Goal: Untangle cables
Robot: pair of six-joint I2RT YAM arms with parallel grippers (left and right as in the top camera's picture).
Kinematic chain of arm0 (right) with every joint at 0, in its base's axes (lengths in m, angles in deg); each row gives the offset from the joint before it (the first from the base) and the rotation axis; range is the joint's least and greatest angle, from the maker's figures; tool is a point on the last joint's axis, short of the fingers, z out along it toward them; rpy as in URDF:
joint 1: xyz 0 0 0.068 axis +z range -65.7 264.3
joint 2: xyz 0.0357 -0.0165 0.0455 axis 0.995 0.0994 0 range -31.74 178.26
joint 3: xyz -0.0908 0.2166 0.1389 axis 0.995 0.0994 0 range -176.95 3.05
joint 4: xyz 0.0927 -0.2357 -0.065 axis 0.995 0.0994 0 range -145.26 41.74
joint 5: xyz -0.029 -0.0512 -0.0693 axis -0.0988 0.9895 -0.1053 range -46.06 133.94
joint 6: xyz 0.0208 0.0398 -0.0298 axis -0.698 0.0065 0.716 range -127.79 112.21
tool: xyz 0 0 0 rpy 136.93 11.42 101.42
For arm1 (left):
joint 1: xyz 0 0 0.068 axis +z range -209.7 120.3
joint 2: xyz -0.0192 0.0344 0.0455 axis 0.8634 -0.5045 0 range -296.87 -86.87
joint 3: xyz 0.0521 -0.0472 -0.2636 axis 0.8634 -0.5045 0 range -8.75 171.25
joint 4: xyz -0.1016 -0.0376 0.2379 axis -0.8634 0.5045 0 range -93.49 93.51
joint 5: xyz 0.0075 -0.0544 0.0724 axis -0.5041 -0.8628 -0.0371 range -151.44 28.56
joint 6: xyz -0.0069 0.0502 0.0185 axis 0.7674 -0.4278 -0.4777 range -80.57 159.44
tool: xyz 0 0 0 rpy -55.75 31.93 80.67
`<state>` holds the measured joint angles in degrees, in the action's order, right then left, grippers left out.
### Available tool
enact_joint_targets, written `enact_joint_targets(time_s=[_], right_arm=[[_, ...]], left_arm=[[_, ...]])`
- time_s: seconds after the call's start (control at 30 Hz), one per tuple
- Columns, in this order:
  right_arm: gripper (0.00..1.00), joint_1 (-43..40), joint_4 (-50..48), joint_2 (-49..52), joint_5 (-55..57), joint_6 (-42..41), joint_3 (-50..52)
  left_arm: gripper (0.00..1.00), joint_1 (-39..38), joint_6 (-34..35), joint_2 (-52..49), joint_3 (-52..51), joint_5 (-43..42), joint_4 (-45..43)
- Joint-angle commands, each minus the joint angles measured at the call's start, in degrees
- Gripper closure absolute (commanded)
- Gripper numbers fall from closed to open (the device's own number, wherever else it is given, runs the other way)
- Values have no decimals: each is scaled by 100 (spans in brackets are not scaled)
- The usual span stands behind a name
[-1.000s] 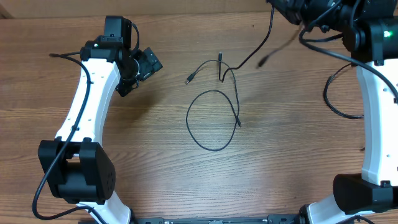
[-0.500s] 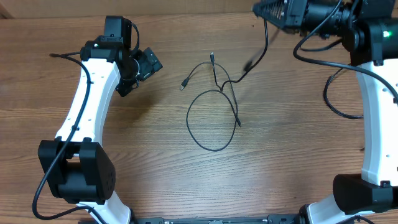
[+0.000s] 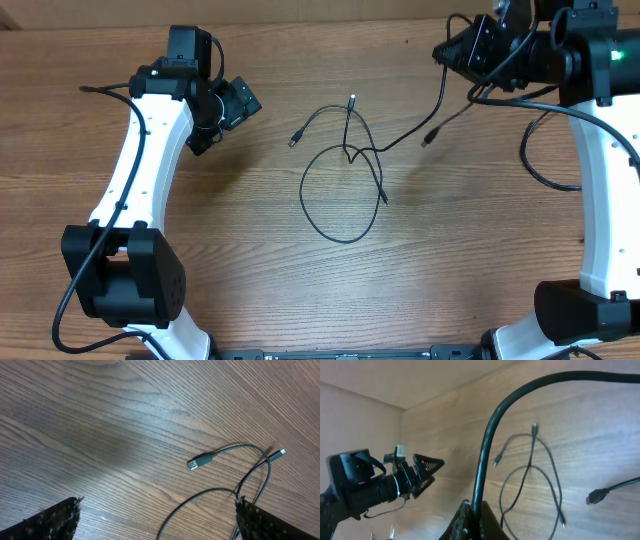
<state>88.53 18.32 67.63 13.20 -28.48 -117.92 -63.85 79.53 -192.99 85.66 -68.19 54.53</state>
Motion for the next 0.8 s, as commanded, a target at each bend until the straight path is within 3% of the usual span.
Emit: enact_joint_targets(time_s=[0.0, 0.27, 0.47, 0.5, 0.53, 0.6, 0.67, 0.77], right_arm=[[96, 33, -212, -24, -369, 129, -11], [96, 33, -61, -24, -691, 129, -11], [96, 33, 52, -24, -1095, 129, -11], [96, 33, 59, -24, -1185, 129, -11], [96, 33, 68, -24, -1266, 129, -11], [96, 33, 68, -24, -1340, 127, -11], [96, 33, 68, -24, -1482, 127, -11], [96, 33, 48, -24, -2035, 127, -11]], left_arm=[[0, -37, -90, 7, -4, -15, 2], [1, -37, -87, 7, -4, -24, -109], [0, -116, 195, -160, -9, 57, -1075], [4, -157, 321, -225, -9, -44, -1082], [19, -214, 435, -282, -9, -151, -1099], [31, -363, 492, -437, -9, -354, -1283], [39, -535, 487, -584, -9, -562, -1563], [40, -798, 470, -798, -9, -763, -1939]])
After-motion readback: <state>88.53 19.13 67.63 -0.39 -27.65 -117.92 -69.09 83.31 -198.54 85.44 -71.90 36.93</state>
